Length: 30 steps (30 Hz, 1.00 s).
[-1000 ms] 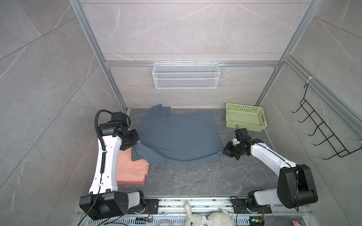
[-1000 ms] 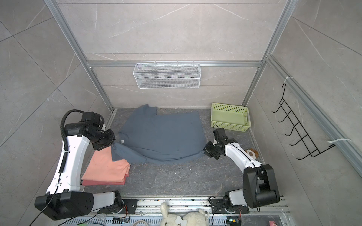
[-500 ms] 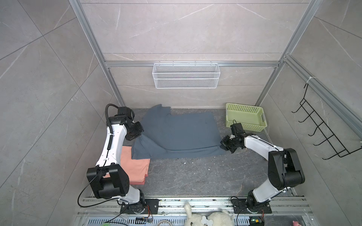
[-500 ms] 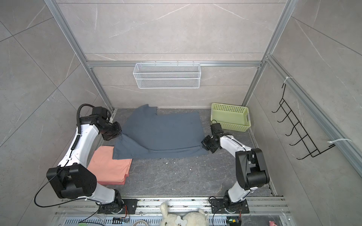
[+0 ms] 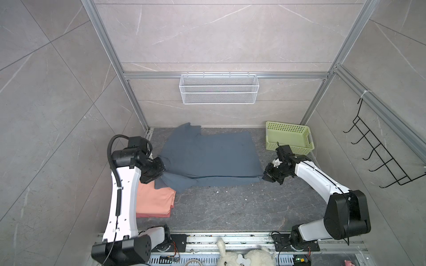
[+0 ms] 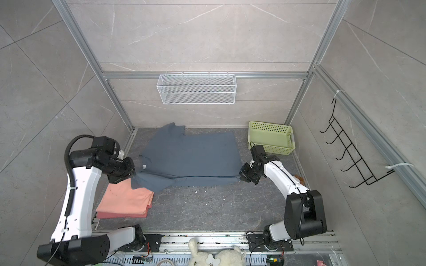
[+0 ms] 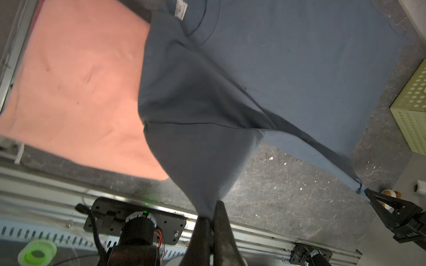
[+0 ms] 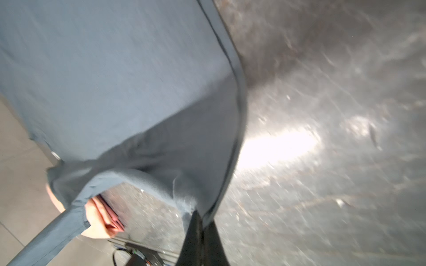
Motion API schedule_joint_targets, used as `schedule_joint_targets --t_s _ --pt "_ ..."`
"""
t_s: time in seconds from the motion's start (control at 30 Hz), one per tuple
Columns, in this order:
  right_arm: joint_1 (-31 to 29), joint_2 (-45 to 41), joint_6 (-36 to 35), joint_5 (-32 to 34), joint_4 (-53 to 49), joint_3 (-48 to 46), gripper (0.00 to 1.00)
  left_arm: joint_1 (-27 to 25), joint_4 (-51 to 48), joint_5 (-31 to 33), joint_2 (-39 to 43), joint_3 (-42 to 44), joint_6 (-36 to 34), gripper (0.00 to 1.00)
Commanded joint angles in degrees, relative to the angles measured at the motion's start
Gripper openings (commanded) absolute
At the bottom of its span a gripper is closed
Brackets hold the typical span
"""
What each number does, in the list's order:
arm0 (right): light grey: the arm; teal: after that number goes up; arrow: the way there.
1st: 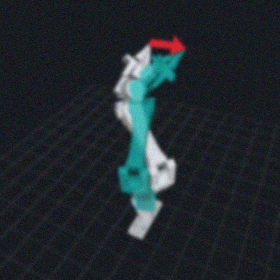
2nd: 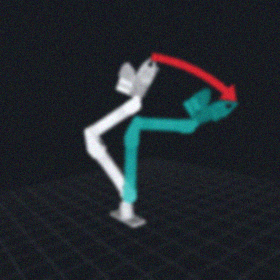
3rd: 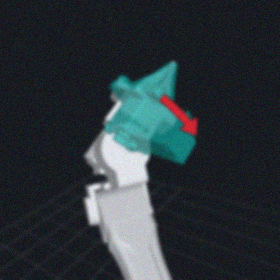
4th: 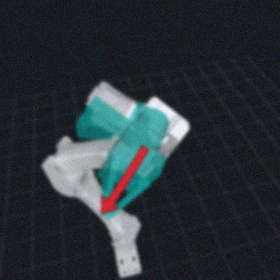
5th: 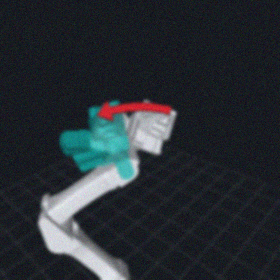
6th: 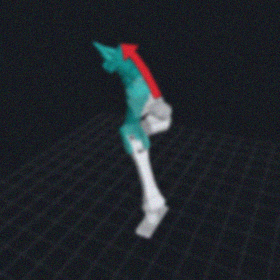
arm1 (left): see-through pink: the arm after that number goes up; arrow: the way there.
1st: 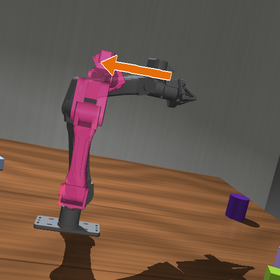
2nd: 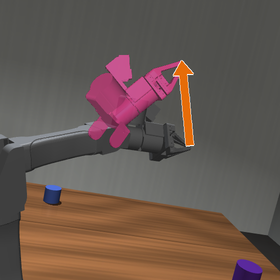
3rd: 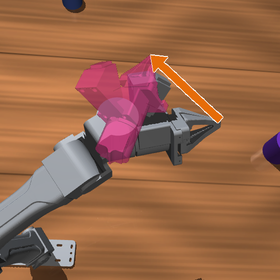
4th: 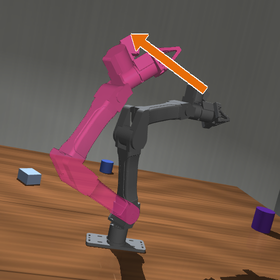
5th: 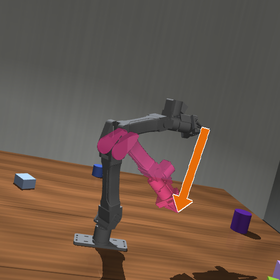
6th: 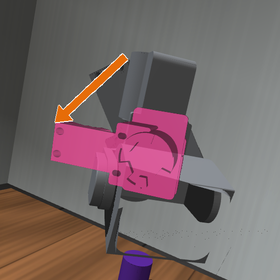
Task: Fold and stack the t-shirts
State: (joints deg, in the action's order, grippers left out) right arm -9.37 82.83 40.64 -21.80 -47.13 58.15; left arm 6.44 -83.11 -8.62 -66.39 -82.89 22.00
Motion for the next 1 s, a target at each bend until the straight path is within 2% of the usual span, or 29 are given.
schedule_joint_targets --t_s 0.0,0.07,0.13,0.2,0.3,0.43,0.6,0.83,0.97 --pt "-0.21 0.63 -3.25 1.68 -6.30 -1.43 0.11 0.34 -7.19 0.34 1.91 3.16 1.82 0.12" --pt "-0.22 3.01 -2.78 2.09 -4.90 -0.75 0.30 0.33 -6.46 0.44 1.57 4.23 2.13 0.47" --pt "-0.22 5.04 -2.34 4.54 -4.18 1.11 0.38 0.37 -5.95 2.51 0.89 3.05 2.34 0.61" --pt "-0.21 5.93 -2.20 6.27 -3.62 3.39 0.41 0.33 -4.85 4.25 0.14 0.42 2.73 0.62" --pt "-0.21 5.64 -1.54 8.13 -3.15 5.38 0.43 0.38 -1.87 3.11 -0.90 -1.98 3.01 0.64" --pt "-0.17 3.67 -0.04 6.91 -0.34 4.24 0.43 0.29 3.10 -2.50 -1.93 -0.08 3.93 0.63" --pt "-1.39 0.34 3.80 2.56 6.60 -2.07 0.42 -1.76 11.44 -11.25 -0.47 7.44 8.15 0.63" --pt "-3.59 2.62 6.03 2.57 10.43 -6.16 0.41 -17.19 18.57 -7.79 -1.50 21.12 17.32 0.64" --pt "-3.82 3.90 5.70 3.66 10.84 -6.95 0.42 -25.82 26.84 -6.73 -0.97 30.70 23.98 0.64"
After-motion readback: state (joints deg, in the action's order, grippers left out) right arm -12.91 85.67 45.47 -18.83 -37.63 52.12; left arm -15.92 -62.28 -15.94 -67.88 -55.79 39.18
